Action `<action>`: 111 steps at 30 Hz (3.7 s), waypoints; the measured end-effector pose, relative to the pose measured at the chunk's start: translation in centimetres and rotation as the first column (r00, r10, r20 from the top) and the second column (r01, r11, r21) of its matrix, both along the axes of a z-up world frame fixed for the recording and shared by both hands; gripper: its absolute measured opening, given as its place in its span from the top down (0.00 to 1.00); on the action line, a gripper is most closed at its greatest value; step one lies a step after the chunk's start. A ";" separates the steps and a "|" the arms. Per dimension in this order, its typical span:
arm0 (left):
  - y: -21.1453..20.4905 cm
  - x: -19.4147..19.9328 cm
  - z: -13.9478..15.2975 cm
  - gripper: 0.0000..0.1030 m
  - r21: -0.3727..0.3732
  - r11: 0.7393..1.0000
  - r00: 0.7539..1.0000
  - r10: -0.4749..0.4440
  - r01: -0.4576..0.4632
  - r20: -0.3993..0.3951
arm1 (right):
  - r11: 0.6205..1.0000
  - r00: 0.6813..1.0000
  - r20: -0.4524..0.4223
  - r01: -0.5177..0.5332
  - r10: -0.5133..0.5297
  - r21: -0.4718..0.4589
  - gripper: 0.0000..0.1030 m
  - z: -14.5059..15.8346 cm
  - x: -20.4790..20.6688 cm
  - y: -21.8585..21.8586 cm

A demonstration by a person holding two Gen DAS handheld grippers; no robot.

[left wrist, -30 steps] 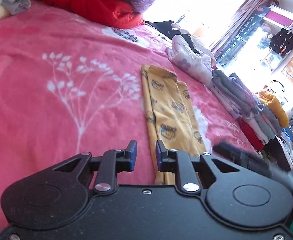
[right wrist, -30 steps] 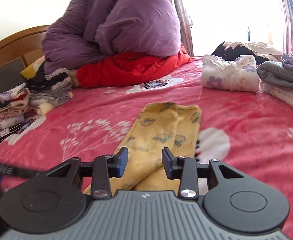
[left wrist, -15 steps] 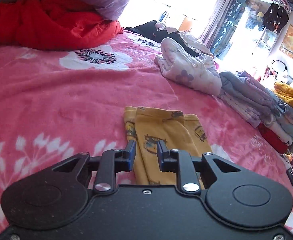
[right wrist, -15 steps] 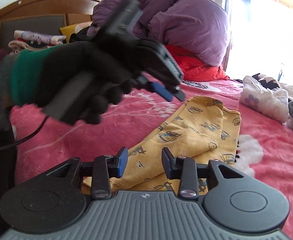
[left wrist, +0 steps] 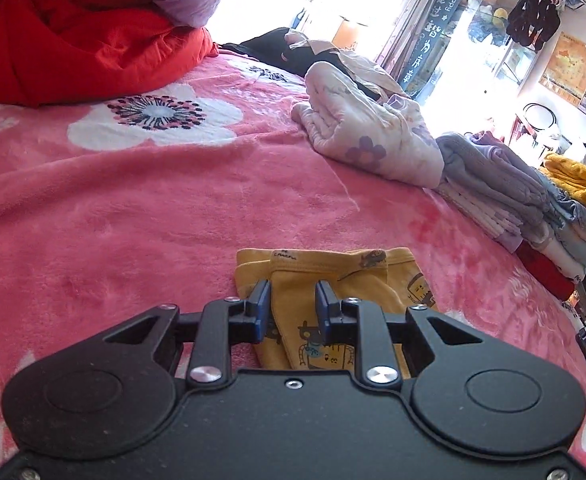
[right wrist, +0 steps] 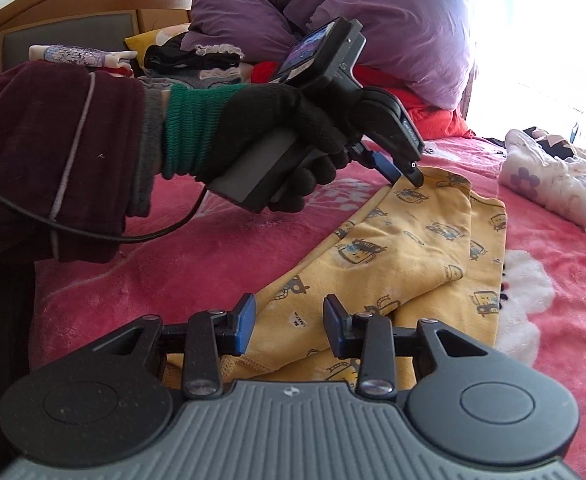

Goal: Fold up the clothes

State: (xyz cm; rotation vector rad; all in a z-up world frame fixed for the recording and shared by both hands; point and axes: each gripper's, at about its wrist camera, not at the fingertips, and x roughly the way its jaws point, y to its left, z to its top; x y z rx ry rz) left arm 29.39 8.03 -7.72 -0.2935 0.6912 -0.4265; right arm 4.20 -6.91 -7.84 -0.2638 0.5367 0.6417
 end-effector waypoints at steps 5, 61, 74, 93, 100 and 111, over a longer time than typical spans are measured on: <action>0.2 -0.5 1.0 0.98 0.006 1.000 0.999 0.011 -0.011 0.046 | 1.000 1.000 0.002 -0.002 0.002 0.001 0.63 -0.1 0.0 0.1; 1.4 0.8 -0.4 0.90 -0.128 0.992 0.998 0.007 -0.015 -0.060 | 0.998 0.997 0.060 -0.042 0.044 -0.037 0.55 0.6 -2.2 1.3; 0.3 -0.2 1.5 0.68 0.070 0.995 0.996 0.064 -0.068 0.054 | 0.997 0.998 0.024 -0.051 0.052 -0.051 0.52 -0.3 -1.4 1.5; -3.9 1.1 0.8 0.73 0.123 0.991 0.996 -0.065 0.057 0.059 | 0.999 0.999 -0.016 -0.046 0.045 -0.030 0.49 -0.8 -0.4 1.4; 0.3 -3.3 3.0 0.54 -0.024 0.996 0.995 0.090 -0.090 0.039 | 0.997 0.999 0.044 -0.032 0.029 0.071 0.49 1.0 -1.5 -0.1; 4.1 -4.8 0.3 0.41 -0.220 0.965 0.977 0.104 -0.145 -0.184 | 0.856 0.928 -0.267 0.348 -0.259 0.381 0.48 1.5 7.5 -13.4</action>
